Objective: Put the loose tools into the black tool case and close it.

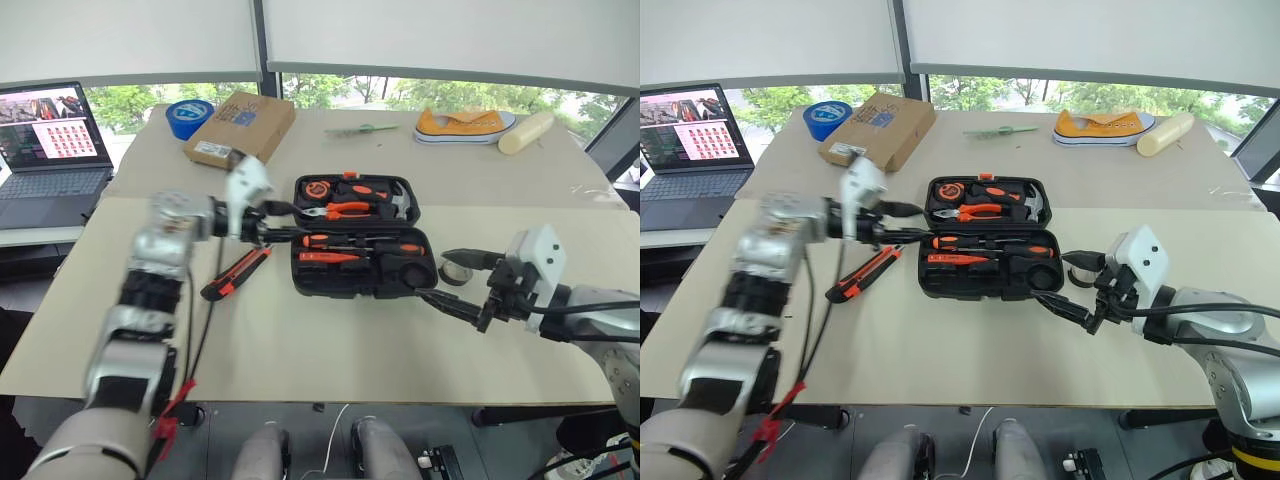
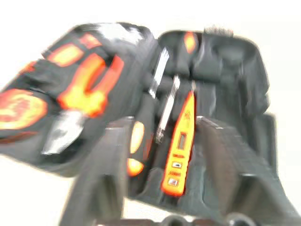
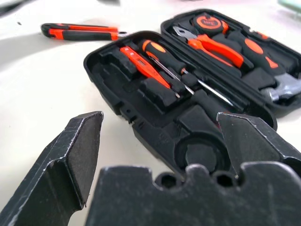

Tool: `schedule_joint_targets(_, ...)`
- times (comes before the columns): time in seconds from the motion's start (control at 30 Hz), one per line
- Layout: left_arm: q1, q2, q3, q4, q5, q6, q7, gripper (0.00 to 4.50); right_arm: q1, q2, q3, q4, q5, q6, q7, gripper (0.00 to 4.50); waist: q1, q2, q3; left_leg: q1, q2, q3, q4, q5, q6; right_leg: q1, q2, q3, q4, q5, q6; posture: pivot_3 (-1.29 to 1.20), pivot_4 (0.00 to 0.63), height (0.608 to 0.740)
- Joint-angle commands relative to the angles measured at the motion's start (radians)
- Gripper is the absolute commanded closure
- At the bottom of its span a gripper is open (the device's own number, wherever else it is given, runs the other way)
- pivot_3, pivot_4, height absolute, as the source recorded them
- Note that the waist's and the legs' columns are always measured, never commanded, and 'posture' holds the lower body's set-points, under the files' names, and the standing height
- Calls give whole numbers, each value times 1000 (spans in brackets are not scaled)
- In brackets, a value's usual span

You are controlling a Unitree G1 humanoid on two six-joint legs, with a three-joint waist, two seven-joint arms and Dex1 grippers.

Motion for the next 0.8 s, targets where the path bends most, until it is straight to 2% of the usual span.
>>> schedule_joint_targets(0.03, 256, 177, 201, -274, -92, 189, 13, 245, -58, -35, -5, 20, 41, -16, 81, 0, -9, 1, 0, 1, 0, 0, -1, 0, 0, 0, 0, 0, 0, 0, 0, 0, 150, 735)
schedule_joint_targets(0.07, 325, 212, 244, -311, -102, 219, 29, 57, -66, -43, -1, 25, 47, -16, 104, 0, -6, 1, 1, 1, 1, 0, -2, 0, 0, 0, 0, -1, 0, 0, 0, 0, 150, 735)
schedule_joint_targets(0.17, 539, 279, 368, -359, -69, 231, 77, 57, -95, -61, 23, 36, 67, -13, 167, 0, 9, 1, 1, 1, 1, -1, -2, 0, 0, 2, -2, -3, -1, 0, -1, 0, 150, 735)
schedule_joint_targets(0.3, 648, 300, 399, -426, -96, 258, 127, 57, -134, -55, 57, 57, 59, -18, 194, 0, 42, 0, 2, 2, 0, 0, -1, 0, -1, 3, -3, -4, -10, 0, -1, 0, 150, 735)
schedule_joint_targets(0.5, 553, 304, 271, -439, -113, 300, 190, 57, -151, -46, 77, 54, 55, -9, 195, 0, 51, 0, 2, 2, -1, 1, -1, 0, -1, 4, -4, -4, -10, 1, -1, 0, 150, 735)
schedule_joint_targets(0.63, 421, 309, 88, -392, -74, 322, 195, 57, -142, -48, 77, 31, 65, 1, 188, 0, 41, 0, 2, 1, 0, 1, -2, 0, -1, 3, -2, -4, -10, 1, -2, 0, 150, 735)
schedule_joint_targets(0.8, 243, 238, -123, -222, 42, 276, 268, 57, -121, -43, 78, -4, 70, 10, 168, 0, 41, 0, 1, 1, -1, 1, -2, 0, -1, 3, -2, -4, -10, 1, -2, 0, 150, 735)
